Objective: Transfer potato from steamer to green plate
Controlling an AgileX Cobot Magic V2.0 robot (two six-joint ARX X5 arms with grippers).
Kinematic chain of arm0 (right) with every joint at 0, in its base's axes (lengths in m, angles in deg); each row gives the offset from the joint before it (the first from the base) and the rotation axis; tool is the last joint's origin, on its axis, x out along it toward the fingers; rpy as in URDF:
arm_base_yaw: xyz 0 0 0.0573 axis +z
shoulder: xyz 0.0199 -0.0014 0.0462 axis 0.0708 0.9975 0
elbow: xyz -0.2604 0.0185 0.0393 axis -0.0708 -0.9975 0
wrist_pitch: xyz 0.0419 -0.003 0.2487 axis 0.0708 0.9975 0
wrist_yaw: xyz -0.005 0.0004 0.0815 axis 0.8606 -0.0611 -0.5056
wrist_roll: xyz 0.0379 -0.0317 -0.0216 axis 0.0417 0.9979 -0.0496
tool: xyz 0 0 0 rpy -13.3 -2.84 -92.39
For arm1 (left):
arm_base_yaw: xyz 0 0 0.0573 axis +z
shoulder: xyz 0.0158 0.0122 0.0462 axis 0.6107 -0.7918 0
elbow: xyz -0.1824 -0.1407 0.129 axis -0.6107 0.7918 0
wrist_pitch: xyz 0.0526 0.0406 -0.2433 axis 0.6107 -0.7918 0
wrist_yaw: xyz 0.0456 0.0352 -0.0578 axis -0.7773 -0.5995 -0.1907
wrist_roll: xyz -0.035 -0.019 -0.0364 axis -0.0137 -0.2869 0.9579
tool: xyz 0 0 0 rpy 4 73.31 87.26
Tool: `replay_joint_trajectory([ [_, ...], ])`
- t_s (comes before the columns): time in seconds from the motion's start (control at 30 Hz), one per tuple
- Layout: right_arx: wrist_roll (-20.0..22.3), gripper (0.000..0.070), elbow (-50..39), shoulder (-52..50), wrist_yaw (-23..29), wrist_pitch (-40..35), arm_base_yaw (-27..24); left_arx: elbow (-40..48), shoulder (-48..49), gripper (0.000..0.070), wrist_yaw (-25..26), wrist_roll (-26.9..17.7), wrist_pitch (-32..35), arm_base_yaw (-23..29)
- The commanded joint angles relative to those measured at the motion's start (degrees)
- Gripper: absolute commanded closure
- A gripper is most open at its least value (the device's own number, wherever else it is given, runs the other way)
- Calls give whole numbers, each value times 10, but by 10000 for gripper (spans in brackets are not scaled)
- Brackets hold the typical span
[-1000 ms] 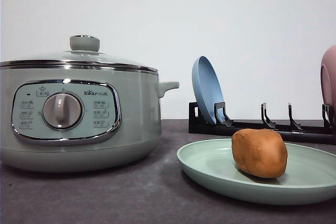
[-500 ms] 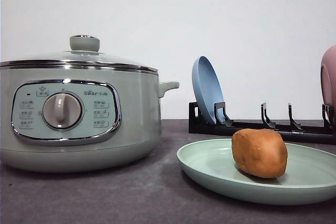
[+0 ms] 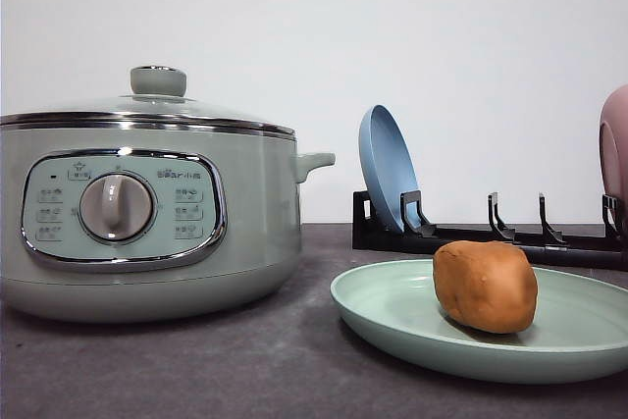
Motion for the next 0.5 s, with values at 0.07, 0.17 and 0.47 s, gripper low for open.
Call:
replay_joint_trajectory([
  [0.07, -1, 700, -2, -1, 0, 0, -1, 12, 1, 700, -3, 3, -4, 1],
  [0.17, -1, 700, -2, -1, 0, 0, -1, 12, 1, 700, -3, 3, -4, 1],
  [0.47, -1, 700, -2, -1, 0, 0, -1, 12, 1, 700, -3, 3, -4, 1],
])
